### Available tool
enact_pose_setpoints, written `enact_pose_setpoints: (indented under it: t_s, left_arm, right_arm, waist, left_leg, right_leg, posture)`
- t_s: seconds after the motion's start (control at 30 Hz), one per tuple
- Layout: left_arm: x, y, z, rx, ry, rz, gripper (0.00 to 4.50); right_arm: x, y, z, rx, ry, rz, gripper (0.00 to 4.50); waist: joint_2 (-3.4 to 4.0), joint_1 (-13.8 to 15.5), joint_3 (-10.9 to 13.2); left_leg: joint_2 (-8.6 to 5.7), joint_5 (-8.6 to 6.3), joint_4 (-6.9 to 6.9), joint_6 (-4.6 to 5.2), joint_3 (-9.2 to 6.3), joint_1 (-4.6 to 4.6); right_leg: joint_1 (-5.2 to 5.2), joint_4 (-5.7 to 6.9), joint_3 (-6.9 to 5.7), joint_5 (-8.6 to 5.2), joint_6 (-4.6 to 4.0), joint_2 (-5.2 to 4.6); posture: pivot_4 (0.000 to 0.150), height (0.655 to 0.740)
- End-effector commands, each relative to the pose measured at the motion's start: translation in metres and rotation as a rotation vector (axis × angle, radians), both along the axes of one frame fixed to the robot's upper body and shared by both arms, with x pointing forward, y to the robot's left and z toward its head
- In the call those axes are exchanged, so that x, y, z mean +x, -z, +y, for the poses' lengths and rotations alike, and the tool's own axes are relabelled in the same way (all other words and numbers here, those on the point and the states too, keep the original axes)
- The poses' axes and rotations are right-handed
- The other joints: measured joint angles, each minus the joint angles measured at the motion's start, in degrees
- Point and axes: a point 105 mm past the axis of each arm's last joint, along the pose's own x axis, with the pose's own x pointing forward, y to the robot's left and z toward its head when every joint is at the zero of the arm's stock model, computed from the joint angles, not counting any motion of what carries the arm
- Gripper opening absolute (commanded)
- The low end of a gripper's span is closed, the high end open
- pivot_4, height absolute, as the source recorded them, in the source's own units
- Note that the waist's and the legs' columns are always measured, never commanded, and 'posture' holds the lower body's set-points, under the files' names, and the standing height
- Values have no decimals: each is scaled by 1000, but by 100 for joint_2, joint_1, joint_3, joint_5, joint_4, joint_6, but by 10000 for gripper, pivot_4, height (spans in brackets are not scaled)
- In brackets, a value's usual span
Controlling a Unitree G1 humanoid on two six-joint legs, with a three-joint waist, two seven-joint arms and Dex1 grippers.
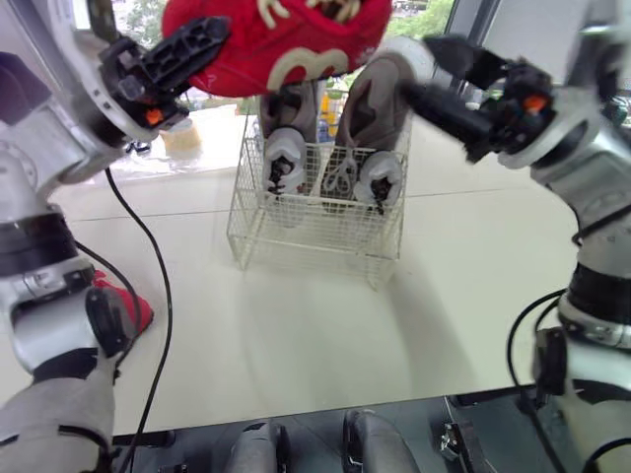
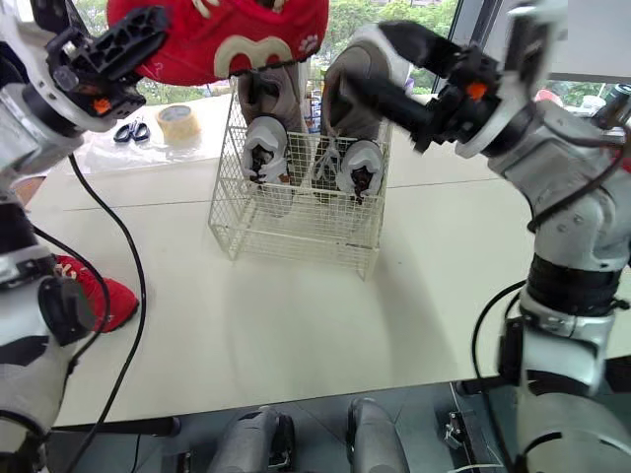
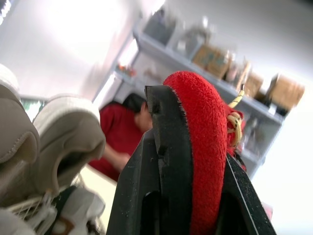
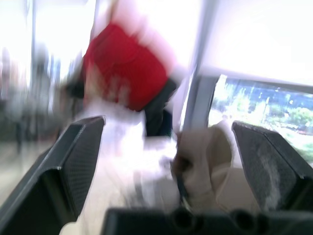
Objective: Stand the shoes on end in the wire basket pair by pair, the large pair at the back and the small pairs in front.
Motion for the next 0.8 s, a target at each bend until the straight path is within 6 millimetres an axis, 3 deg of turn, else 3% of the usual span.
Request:
enact_pose_setpoints:
  t_s: [0.03, 0.13, 0.37, 0.67, 0.8]
  left_arm:
    - [-15, -19, 1, -179, -23, -102, 2350]
    - [-12, -14, -4, -279, -57, -93, 2350]
    - [-9, -15, -2, -381, -42, -85, 2350]
    - [-15, 1, -5, -343, 22, -50, 2350]
    - [-15, 20, -7, -281, 22, -22, 2350]
  right_arm:
    - [-19, -14, 12, 315, -141, 100, 45000]
    - [-22, -13, 31, 453, -217, 185, 45000]
    - [-25, -16, 67, 450, -271, 190, 45000]
    - [-13, -18, 77, 417, -230, 142, 45000]
    - [-15, -23, 81, 420, -233, 118, 45000]
  waist:
    - [1, -12, -1]
    - [2, -17, -1]
    - [2, -6, -1]
    - [2, -19, -1]
    - [2, -20, -1]
  left_leg:
    - [0, 0, -2, 0, 0, 1]
    - [0, 0, -7, 0, 5, 4]
    - [-6, -14, -5, 27, 5, 0]
    - [-5, -17, -5, 31, 2, 1]
    - [-4, -17, -6, 31, 2, 1]
  right_leg:
    - [0, -1, 1, 0, 0, 0]
    - [-4, 2, 4, 0, -1, 2]
    - [2, -9, 3, 0, 0, 5]
    - [3, -9, 2, 0, 1, 10]
    - [3, -10, 2, 0, 1, 10]
  posture:
    - [1500, 7400]
    - [1500, 7400]
    - [1500, 7400]
    - [1500, 7400]
    - [1500, 7400]
